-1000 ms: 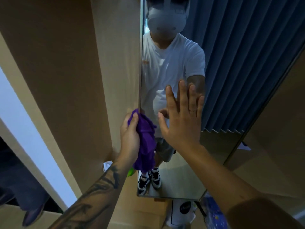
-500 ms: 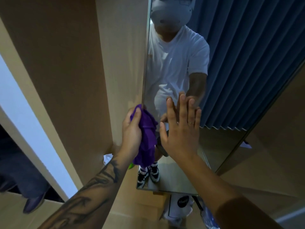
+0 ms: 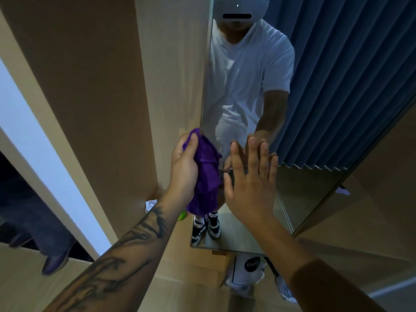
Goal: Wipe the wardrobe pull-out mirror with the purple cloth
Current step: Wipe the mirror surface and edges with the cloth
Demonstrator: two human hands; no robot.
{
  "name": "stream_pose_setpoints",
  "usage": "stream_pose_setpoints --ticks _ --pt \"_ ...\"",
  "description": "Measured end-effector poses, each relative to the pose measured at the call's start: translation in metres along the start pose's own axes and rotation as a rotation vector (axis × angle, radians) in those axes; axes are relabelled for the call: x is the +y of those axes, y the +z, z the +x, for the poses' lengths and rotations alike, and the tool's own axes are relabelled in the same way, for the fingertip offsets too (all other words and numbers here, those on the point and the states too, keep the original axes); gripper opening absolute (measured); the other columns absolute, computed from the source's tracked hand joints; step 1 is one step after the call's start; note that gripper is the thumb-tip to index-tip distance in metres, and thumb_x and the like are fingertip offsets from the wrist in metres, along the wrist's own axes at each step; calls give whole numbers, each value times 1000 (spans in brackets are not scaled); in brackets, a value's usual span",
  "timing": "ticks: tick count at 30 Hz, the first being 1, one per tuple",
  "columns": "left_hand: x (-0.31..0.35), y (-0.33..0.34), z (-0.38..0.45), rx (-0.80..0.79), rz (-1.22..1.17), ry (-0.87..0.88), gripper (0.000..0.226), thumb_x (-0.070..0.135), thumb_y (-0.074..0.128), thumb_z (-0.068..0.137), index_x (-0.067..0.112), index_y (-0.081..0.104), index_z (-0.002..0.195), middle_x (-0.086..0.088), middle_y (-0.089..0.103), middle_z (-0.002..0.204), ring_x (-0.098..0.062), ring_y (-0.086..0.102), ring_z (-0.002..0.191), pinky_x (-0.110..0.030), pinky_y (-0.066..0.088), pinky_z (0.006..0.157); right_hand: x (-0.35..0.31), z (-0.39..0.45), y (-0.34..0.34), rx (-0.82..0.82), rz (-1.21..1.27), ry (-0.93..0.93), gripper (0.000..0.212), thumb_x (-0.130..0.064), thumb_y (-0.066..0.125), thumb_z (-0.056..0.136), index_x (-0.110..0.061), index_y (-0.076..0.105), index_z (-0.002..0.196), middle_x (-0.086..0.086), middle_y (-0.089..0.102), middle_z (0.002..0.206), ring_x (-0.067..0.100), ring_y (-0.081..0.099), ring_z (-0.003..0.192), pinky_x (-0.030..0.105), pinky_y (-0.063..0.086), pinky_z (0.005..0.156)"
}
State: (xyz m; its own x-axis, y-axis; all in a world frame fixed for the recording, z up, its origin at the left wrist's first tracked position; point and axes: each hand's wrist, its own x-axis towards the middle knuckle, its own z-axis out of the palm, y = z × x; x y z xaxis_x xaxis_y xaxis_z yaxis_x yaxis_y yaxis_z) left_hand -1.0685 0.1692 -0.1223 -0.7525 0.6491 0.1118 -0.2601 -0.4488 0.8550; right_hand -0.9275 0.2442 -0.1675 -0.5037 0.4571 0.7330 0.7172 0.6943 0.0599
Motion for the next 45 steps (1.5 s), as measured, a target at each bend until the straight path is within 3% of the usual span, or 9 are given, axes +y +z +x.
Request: stream_pose_setpoints --ticks 4,9,13,18,23,30,35,42,45 --pt "-5 -3 0 -26 -19 -2 24 40 59 104 23 73 112 -16 69 107 -60 63 103 -71 48 99 -8 -1 -1 -12 22 27 81 -47 51 99 -21 15 167 17 3 173 42 4 159 65 12 125" --pt "-39 -27 -15 7 121 -149 28 31 47 112 14 68 123 -9 75 107 -28 70 103 -40 55 92 -12 -4 -6 -57 46 43 82 -46 51 99 -21 12 167 16 0 173 41 1 159 67 17 122" --pt "-15 -15 -6 6 94 -120 27 38 50 109 25 74 106 -9 76 98 -35 71 100 -52 54 98 -12 -6 -5 -83 25 44 87 -46 55 96 -21 12 167 16 -4 173 41 -2 159 66 13 124" --pt "-19 -16 -6 -18 75 -71 26 43 54 107 27 73 114 -11 73 111 -42 68 114 -55 52 105 -14 -8 -1 -73 42 62 87 -45 57 96 -20 13 167 17 -4 172 42 0 159 66 12 124" --pt "-48 -38 -20 -13 172 -228 27 36 43 113 24 68 116 4 79 95 -19 73 96 -26 57 79 -15 -9 -3 -85 32 53 86 -44 55 96 -20 12 167 18 -2 172 42 1 159 67 16 123" --pt "-20 -19 -3 -32 100 -86 28 49 53 103 32 75 107 -5 76 111 -30 70 109 -56 52 107 -17 -10 -3 -113 54 70 86 -47 52 97 -21 10 167 13 -14 172 40 -4 159 64 12 125" --pt "-56 -40 -19 -3 215 -190 28 48 46 110 34 70 111 9 78 100 -19 72 102 -35 55 91 -14 -11 -1 -115 39 52 84 -46 48 97 -22 8 167 13 -14 172 40 -4 159 64 13 125" --pt "-36 -29 -7 -28 163 -108 27 54 52 102 37 72 96 -12 74 103 -29 69 98 -51 52 95 -7 -21 7 -144 1 13 86 -45 55 97 -24 9 167 15 -7 173 41 -2 159 65 11 125" --pt "-36 -26 -3 -55 107 -58 27 55 53 102 36 72 105 3 75 111 -41 67 111 -59 50 103 -7 -27 10 -157 10 17 87 -45 56 96 -25 11 167 15 -7 173 41 -2 159 64 10 125"
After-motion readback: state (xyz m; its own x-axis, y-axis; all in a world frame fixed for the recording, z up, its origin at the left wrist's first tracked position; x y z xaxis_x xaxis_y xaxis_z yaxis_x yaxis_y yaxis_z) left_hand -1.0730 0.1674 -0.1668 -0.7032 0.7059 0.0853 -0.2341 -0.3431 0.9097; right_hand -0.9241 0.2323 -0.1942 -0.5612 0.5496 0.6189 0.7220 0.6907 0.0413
